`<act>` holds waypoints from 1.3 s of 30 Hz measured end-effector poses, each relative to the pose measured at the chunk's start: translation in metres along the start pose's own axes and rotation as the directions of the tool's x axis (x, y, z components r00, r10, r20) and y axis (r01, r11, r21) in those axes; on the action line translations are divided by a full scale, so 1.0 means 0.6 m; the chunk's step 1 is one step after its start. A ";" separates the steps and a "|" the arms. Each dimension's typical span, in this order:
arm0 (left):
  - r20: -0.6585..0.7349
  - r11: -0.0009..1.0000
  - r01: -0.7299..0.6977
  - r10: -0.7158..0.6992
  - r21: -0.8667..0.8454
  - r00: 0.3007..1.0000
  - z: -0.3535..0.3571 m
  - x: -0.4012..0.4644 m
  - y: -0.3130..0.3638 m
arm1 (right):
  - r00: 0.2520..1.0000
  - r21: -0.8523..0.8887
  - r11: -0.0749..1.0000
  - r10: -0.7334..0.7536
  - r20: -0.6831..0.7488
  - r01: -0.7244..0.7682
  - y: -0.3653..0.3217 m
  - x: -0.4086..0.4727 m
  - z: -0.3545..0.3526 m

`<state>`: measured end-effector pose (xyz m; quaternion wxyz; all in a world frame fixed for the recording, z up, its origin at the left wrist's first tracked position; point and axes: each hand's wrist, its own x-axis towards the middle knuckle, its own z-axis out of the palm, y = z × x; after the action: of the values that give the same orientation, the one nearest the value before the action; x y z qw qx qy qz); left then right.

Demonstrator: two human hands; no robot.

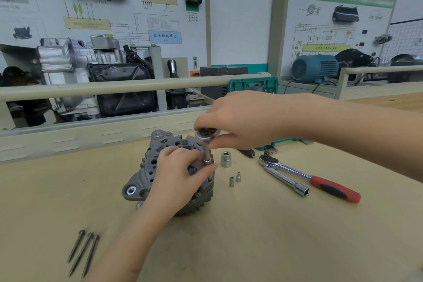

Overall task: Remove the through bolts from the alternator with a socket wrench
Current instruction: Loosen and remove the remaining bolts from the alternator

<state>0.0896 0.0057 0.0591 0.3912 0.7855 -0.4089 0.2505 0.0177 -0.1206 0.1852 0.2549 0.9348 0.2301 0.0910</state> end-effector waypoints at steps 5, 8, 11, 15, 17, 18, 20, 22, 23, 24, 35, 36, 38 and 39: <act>-0.090 0.996 0.000 0.008 0.088 0.996 0.012 0.000 0.003 | 0.989 -0.090 0.991 0.089 -0.117 -0.100 -0.012 -0.001 0.002; -0.033 0.999 -0.021 0.023 0.045 0.999 0.006 0.003 -0.003 | 0.992 -0.045 0.995 0.080 -0.094 -0.085 -0.014 0.002 0.004; 0.038 0.999 -0.026 0.027 -0.027 0.999 -0.003 0.005 -0.005 | 0.998 0.011 0.998 0.063 -0.002 -0.062 -0.007 0.006 -0.001; 0.002 1.000 -0.016 0.016 -0.002 1.000 -0.001 0.003 -0.003 | 1.000 0.011 1.000 0.011 0.024 -0.012 -0.007 0.002 -0.002; -0.063 0.998 -0.001 0.005 0.058 0.998 0.005 0.001 0.000 | 0.999 -0.063 0.998 0.025 -0.045 -0.028 -0.012 0.001 0.001; -0.093 0.996 0.000 0.009 0.091 0.996 0.008 0.001 0.001 | 0.995 -0.096 0.994 0.047 -0.084 -0.055 -0.016 0.001 0.003; -0.115 0.991 -0.001 0.017 0.137 0.993 0.011 0.001 0.002 | 0.987 -0.110 0.987 0.100 -0.126 -0.114 -0.025 0.001 0.005; -0.094 0.991 -0.019 0.032 0.133 0.995 0.010 0.002 0.000 | 0.986 -0.081 0.988 0.122 -0.115 -0.131 -0.027 0.002 0.006; -0.068 0.994 -0.033 0.040 0.103 0.997 0.008 0.003 -0.001 | 0.989 -0.062 0.990 0.119 -0.091 -0.125 -0.025 0.001 0.005; -0.034 0.997 -0.046 0.048 0.060 0.998 0.006 0.003 -0.003 | 0.992 -0.039 0.993 0.113 -0.060 -0.116 -0.020 0.001 0.004; -0.092 0.987 0.002 0.013 0.159 0.996 0.018 -0.001 0.003 | 0.992 -0.092 0.988 0.118 -0.033 -0.121 -0.015 -0.004 -0.004; -0.102 0.986 0.002 0.015 0.167 0.995 0.019 -0.001 0.004 | 0.991 -0.069 0.989 0.133 -0.027 -0.134 -0.017 -0.005 -0.003; -0.092 0.984 -0.016 0.033 0.177 0.995 0.019 0.000 0.000 | 0.992 -0.017 0.992 0.122 -0.013 -0.123 -0.017 -0.005 -0.002; -0.071 0.985 -0.041 0.054 0.169 0.996 0.018 0.000 -0.003 | 0.994 0.009 0.994 0.106 -0.003 -0.106 -0.016 -0.006 -0.003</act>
<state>0.0917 -0.0023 0.0523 0.3329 0.7956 -0.3900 0.3227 0.0104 -0.1143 0.1816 0.2452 0.9466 0.1809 0.1050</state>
